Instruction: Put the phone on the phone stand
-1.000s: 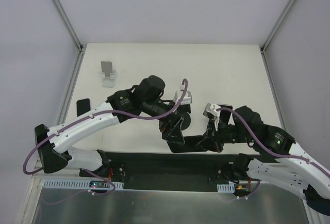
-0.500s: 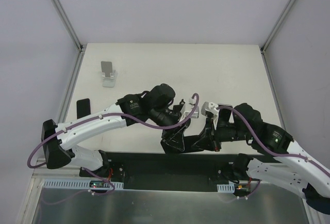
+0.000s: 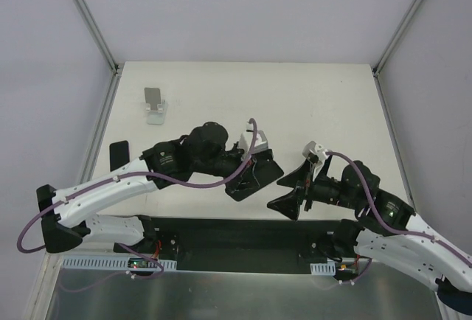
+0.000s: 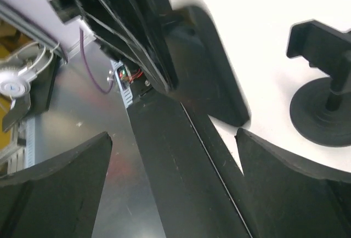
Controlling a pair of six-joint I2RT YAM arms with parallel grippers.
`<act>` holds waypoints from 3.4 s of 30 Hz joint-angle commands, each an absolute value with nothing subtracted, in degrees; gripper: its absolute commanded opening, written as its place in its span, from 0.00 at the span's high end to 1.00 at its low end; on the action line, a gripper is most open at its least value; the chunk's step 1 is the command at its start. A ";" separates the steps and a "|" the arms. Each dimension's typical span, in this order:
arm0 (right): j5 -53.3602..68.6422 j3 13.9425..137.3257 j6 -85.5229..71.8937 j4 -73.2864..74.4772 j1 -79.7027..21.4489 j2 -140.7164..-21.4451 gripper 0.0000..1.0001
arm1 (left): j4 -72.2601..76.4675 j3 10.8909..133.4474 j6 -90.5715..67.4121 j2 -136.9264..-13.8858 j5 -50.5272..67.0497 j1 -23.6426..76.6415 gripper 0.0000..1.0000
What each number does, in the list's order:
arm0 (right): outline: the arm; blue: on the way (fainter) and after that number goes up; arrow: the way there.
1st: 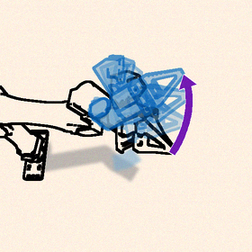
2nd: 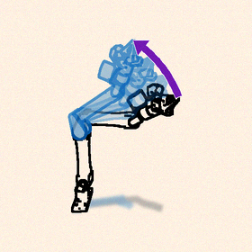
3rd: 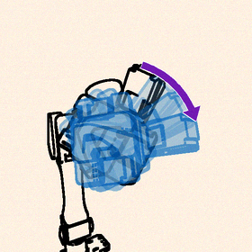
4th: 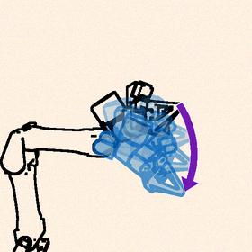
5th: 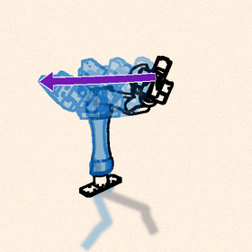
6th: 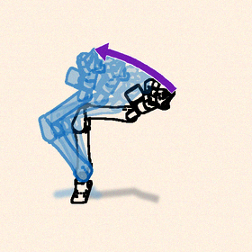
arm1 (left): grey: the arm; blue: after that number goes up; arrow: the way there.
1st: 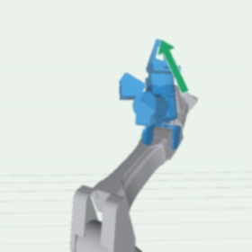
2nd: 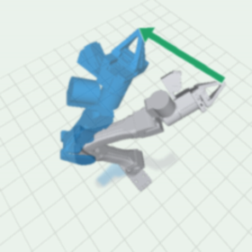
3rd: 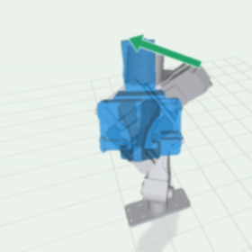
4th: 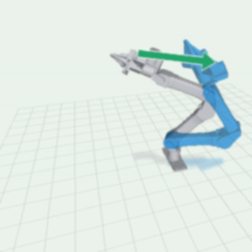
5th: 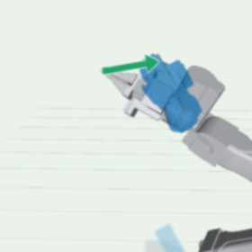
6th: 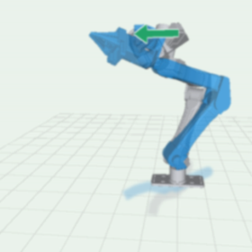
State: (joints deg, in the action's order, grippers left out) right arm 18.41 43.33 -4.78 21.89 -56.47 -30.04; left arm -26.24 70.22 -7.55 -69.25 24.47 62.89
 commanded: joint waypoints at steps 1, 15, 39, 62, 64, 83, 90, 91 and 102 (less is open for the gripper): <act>10.81 30.99 -16.34 2.85 -56.51 -24.18 0.03 | -11.36 66.11 -17.56 -60.74 10.21 60.91 1.00; 7.48 26.89 -22.41 -26.80 -60.03 -31.55 0.26 | 23.72 50.89 -37.17 -53.79 15.56 59.77 1.00; 6.24 24.35 -21.01 -33.32 -62.14 -30.77 0.99 | 20.51 51.76 -34.64 -55.55 20.74 58.19 0.75; 18.98 32.96 -13.27 -16.08 -62.05 -30.67 0.99 | 4.05 65.39 -33.93 -62.31 54.50 49.22 0.78; 19.33 33.57 -12.92 -15.82 -62.14 -31.55 0.99 | 3.25 65.48 -33.40 -62.58 53.62 49.31 0.73; 22.94 34.98 -12.22 -15.38 -62.05 -34.98 0.99 | 0.35 67.85 -29.53 -62.23 48.69 49.31 0.76; 22.59 34.89 -12.57 -15.21 -62.14 -34.72 0.99 | -1.22 67.59 -28.92 -61.17 47.82 49.31 1.00; 22.33 34.81 -12.57 -14.94 -62.05 -34.72 0.99 | -1.40 67.50 -28.92 -60.91 47.12 49.31 1.00; -3.13 41.03 -9.93 15.76 -62.05 -33.13 0.10 | -20.99 72.24 -20.31 -55.82 18.14 49.31 1.00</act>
State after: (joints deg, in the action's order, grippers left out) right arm 12.62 35.75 -11.53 -0.19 -62.15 -34.24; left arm -12.75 66.76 -25.02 -59.55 33.80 49.45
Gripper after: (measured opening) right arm 0.795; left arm 0.052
